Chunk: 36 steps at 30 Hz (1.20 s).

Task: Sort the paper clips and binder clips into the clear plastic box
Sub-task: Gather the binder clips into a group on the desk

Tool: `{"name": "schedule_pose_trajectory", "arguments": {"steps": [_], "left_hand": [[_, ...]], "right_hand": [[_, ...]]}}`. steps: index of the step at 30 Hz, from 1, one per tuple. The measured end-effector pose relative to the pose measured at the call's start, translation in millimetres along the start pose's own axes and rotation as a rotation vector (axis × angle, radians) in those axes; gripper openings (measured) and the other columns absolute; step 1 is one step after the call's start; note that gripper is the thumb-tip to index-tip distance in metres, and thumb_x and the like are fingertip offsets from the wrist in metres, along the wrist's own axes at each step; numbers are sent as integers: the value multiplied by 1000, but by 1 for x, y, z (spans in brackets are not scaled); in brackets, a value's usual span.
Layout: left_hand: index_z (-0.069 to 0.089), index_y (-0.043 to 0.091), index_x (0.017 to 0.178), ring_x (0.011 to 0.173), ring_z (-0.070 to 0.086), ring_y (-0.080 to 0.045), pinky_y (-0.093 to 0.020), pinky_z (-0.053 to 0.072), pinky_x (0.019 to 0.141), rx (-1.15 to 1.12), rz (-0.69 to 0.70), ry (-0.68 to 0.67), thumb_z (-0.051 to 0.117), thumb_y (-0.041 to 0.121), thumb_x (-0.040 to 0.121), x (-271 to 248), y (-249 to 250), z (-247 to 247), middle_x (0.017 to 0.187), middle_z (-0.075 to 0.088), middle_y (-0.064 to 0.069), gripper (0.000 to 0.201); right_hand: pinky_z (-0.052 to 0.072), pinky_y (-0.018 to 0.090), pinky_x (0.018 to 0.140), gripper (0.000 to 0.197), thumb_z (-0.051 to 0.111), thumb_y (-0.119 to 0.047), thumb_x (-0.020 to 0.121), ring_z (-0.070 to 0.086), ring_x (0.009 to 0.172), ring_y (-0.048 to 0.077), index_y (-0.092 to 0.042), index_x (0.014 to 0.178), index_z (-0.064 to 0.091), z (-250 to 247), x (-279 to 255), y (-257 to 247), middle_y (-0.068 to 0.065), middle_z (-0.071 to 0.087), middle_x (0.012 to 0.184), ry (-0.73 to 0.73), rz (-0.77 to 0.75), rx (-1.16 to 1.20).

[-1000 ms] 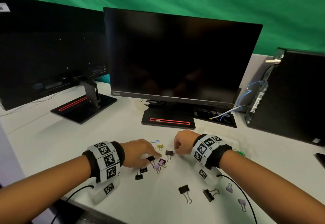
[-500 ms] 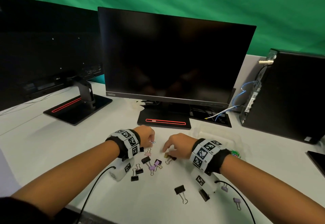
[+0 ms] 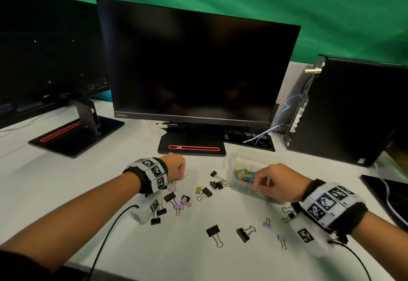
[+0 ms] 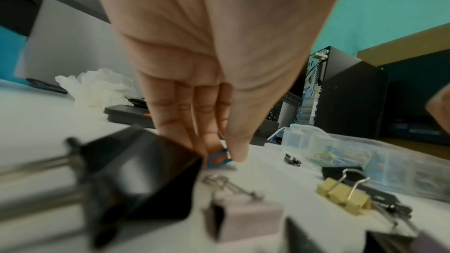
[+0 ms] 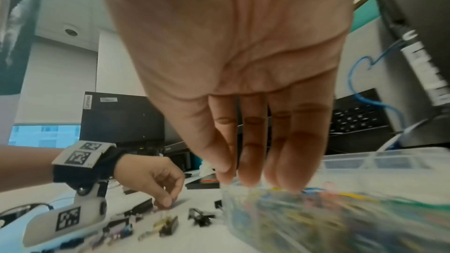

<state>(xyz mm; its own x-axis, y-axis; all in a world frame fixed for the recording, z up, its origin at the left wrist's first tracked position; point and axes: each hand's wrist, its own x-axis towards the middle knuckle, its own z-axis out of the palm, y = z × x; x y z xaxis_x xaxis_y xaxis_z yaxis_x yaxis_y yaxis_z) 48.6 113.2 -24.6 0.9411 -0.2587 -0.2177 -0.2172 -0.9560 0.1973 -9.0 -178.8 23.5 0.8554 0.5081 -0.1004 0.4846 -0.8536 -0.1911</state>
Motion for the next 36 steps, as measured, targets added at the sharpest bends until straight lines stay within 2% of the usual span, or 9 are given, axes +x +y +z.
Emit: {"name": "schedule_pose_trajectory", "arguments": {"steps": [4,7,10,13,18,25,28,32,36], "left_hand": [[56,15,84,84,54,-13,-24,45,78,-103,52,33,53,13,90,-2,18,-10,101,65,-6,6],[59,8,101,94,61,-21,-32,50,91,-197,100,72,54,14,91,-2,40,-16,105,67,-8,13],[56,11,105,79,59,-12,-25,48,79,-247,199,104,52,11,91,0,62,-16,100,71,-5,15],[56,13,108,76,62,-15,-28,53,74,-246,268,102,46,3,90,6,85,-17,97,72,-4,23],[59,14,108,85,59,-15,-26,48,75,-219,304,106,43,1,90,21,118,-19,98,73,-3,27],[59,14,119,109,58,-22,-31,48,92,-151,318,73,42,-2,91,39,141,-4,121,63,-6,37],[60,17,121,119,50,-24,-33,40,102,-131,366,84,41,1,92,36,146,4,131,52,-8,38],[63,18,119,123,41,-23,-30,31,107,-104,537,109,41,1,92,11,156,9,130,50,-6,39],[62,16,119,118,45,-20,-34,32,107,-21,750,-66,43,8,93,-30,166,18,124,55,-6,33]], "right_hand": [[42,9,71,17,55,-20,85,54,70,-3,-28,90,69,7,-34,27,-20,59,77,-98,124,-60],[42,11,70,10,57,-28,83,51,70,-4,-35,86,64,8,-54,46,-19,58,81,-130,223,-106],[42,16,72,9,60,-35,79,53,79,3,-40,84,54,6,-69,59,-12,59,92,-179,376,-84],[39,18,74,31,60,-38,79,49,88,10,-34,108,51,11,-80,66,-7,52,99,-224,484,-109],[40,11,44,47,60,-32,79,45,74,5,-29,122,42,20,-90,65,-6,43,98,-266,582,-26],[44,27,89,60,70,-40,73,50,97,16,-25,126,45,42,-80,57,-2,46,105,-176,530,119],[45,25,89,65,75,-42,71,52,96,14,-25,127,48,47,-77,48,-1,49,110,-173,446,183],[44,13,69,62,79,-35,71,53,66,-5,-29,126,51,45,-76,43,-9,50,103,-179,332,327],[59,32,67,36,78,-10,72,65,60,16,-34,95,63,38,-78,46,-7,59,90,-202,340,423]]}}
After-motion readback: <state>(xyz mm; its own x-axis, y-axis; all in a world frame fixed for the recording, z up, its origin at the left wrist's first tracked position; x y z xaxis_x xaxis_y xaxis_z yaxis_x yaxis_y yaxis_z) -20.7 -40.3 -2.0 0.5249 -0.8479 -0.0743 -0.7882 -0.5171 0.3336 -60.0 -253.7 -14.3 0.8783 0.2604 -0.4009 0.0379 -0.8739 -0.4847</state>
